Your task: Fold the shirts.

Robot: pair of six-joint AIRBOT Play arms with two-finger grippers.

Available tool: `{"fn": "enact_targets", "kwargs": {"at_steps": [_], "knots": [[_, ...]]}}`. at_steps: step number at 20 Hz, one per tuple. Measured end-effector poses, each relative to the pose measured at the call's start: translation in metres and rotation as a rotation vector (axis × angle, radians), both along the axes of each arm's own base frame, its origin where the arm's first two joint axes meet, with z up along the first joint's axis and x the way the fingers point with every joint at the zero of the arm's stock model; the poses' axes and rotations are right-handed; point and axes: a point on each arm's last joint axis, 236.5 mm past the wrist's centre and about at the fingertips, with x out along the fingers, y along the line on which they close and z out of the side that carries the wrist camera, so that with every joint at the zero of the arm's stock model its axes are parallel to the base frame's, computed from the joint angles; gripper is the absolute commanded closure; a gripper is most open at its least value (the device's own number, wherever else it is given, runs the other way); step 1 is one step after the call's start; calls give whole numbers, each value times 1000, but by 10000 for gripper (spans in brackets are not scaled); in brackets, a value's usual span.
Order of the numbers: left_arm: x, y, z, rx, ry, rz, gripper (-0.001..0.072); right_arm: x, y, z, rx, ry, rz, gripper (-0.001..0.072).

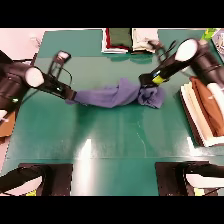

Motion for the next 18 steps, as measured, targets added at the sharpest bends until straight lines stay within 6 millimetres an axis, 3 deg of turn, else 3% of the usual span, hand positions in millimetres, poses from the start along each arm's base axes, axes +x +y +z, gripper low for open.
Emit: {"fn": "enact_targets", "kwargs": {"at_steps": [3,4,5,7,9,14,15,16,18], "knots": [[6,9,-25,56,17,-3,680,4,10,-29,-7,21,7,665],[7,13,-30,77,18,-4,680,6,11,-34,-7,19,4,472],[9,17,-32,96,14,-6,680,9,11,-35,-4,10,-1,346],[12,23,-35,129,5,-8,680,15,6,-34,1,-7,-18,340],[13,27,-37,151,4,-11,679,20,-4,-21,10,-43,-34,253],[17,36,-36,195,-15,-13,678,14,-48,19,7,-108,-69,242],[21,37,-33,196,-32,-10,540,10,-57,24,5,-117,-82,242],[25,37,-28,196,-47,-6,307,5,-66,26,2,-120,-97,243],[36,34,-9,186,-91,3,271,-6,-78,26,2,-122,-120,243]]}}
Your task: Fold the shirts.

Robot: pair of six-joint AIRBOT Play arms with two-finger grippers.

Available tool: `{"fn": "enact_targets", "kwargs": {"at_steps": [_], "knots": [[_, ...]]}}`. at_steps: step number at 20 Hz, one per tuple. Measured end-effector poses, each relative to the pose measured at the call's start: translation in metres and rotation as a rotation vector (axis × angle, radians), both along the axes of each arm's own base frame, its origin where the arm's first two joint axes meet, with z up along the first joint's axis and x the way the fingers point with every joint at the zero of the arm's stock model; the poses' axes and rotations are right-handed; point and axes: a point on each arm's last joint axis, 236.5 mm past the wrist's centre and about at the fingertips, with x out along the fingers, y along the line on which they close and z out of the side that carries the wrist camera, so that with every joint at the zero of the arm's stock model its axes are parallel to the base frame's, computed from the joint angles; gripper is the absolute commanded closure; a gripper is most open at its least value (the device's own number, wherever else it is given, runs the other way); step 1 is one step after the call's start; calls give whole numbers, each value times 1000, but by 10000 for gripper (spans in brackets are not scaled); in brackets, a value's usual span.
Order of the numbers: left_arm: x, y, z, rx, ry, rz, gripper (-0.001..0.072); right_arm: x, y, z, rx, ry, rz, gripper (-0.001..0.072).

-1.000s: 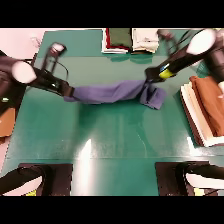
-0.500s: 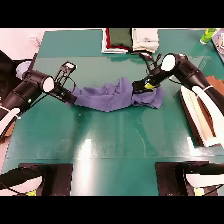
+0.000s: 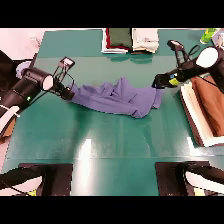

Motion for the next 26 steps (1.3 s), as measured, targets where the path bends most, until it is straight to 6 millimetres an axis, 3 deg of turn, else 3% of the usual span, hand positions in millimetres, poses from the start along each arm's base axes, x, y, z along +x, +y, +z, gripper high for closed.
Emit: {"fn": "enact_targets", "kwargs": {"at_steps": [4,6,9,11,13,16,20,22,26], "knots": [[11,-23,46,-91,-50,-36,269,-14,-15,-6,1,-17,-38,243],[5,-52,56,-198,-24,-93,151,-17,-18,-8,1,-22,-47,243],[-10,-96,49,-328,69,-196,150,-17,-20,-9,3,-34,-56,243],[-15,-114,30,-357,137,-237,150,-17,-20,-9,4,-36,-56,243],[-7,-120,9,-380,179,-221,150,-17,-19,-9,4,-39,-54,244],[22,-107,-9,-419,181,-118,150,-18,-16,-9,15,-39,-52,249],[55,-62,-23,-445,175,21,150,-18,-14,-8,24,-38,-52,263],[59,-42,-39,-442,209,69,150,-18,-13,-8,27,-38,-52,263],[60,-23,-66,-423,272,106,151,-19,-13,-8,30,-33,-54,262]]}}
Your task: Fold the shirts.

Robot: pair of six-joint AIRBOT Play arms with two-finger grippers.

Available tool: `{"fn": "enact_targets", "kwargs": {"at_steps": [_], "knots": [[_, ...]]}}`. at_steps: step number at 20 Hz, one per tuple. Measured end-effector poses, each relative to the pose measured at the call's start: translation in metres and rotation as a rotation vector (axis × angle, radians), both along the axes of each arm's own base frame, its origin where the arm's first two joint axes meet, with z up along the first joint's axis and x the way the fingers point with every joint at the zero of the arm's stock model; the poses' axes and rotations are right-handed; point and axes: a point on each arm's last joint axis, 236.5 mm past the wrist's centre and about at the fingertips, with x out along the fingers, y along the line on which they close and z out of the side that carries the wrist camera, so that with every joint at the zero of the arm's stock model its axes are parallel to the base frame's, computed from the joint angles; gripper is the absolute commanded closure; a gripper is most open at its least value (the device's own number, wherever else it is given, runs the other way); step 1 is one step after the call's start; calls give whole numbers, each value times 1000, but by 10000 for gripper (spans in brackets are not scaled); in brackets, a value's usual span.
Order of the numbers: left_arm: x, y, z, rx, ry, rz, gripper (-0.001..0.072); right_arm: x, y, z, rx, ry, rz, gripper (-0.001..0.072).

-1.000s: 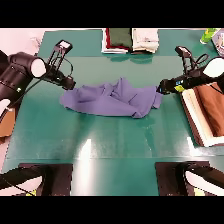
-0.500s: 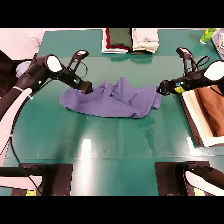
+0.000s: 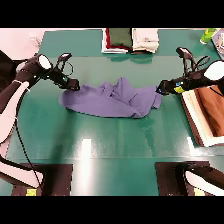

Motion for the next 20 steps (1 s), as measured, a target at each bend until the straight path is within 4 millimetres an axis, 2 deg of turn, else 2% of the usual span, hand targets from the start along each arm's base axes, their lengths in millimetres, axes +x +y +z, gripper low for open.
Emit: {"fn": "enact_targets", "kwargs": {"at_steps": [3,8,13,14,15,16,17,18,19,20], "knots": [[4,7,-5,15,4,4,150,-3,0,-1,0,15,1,262],[21,17,9,56,-54,3,151,-7,0,-3,-1,34,4,263],[9,18,-11,64,32,-12,155,-11,0,-5,-1,49,6,263],[5,17,-16,62,54,-15,243,-11,0,-5,-1,50,6,262],[1,17,-19,60,73,-18,406,-11,0,-5,-1,51,6,262],[-2,16,-23,58,90,-20,636,-12,0,-6,-2,57,7,262],[-4,16,-25,58,102,-22,680,-13,1,-8,-3,67,10,260],[-5,15,-26,57,109,-23,680,-14,1,-12,-4,84,13,244],[-5,15,-26,55,111,-22,680,-17,4,-16,-1,108,25,168],[-4,15,-24,54,108,-19,680,-20,9,-22,10,132,45,154]]}}
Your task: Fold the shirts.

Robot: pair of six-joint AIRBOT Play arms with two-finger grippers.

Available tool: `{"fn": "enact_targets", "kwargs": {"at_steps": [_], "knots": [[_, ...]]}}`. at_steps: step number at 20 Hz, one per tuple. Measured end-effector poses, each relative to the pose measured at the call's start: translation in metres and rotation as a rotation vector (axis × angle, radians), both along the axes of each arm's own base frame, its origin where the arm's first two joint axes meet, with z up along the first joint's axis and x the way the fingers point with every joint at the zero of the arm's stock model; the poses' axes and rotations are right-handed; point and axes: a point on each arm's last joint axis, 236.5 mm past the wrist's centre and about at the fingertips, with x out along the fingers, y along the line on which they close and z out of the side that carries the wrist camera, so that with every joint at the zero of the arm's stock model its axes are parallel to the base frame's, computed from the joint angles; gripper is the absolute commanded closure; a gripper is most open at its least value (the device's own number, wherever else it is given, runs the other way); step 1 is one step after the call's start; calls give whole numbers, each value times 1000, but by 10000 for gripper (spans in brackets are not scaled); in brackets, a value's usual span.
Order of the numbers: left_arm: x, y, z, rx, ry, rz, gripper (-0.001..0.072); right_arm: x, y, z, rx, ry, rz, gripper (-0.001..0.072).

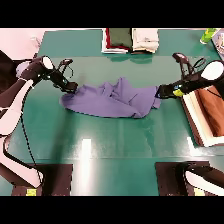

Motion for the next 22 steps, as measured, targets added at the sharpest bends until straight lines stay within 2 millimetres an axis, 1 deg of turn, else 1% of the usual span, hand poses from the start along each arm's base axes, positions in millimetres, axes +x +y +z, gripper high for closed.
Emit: {"fn": "enact_targets", "kwargs": {"at_steps": [3,6,7,8,9,10,11,12,13,15,17,19,21,22], "knots": [[6,-1,17,-8,-31,6,680,-8,32,-22,47,84,83,154],[8,-2,32,-12,-61,8,680,-17,67,-56,57,171,165,154],[9,-2,35,-13,-67,8,680,-20,76,-68,52,194,186,155],[8,-2,38,-13,-71,8,680,-23,84,-79,49,219,205,175],[9,-2,41,-14,-79,8,680,-26,91,-89,45,241,220,328],[9,-2,42,-14,-80,8,680,-29,96,-96,40,258,234,509],[9,-2,43,-14,-81,8,680,-31,100,-101,40,264,243,633],[9,-2,45,-14,-85,8,680,-30,103,-103,39,260,248,693],[9,-2,46,-15,-86,8,680,-29,105,-101,40,246,251,693],[9,-2,56,-16,-107,9,681,-19,107,-85,55,177,243,694],[13,-2,82,-23,-179,15,681,0,105,-51,82,64,218,694],[17,-1,129,-36,-304,26,681,22,97,1,112,-77,188,694],[14,0,191,-53,-461,37,680,42,85,71,144,-253,152,694],[8,1,228,-64,-554,44,680,47,78,106,157,-337,137,694]]}}
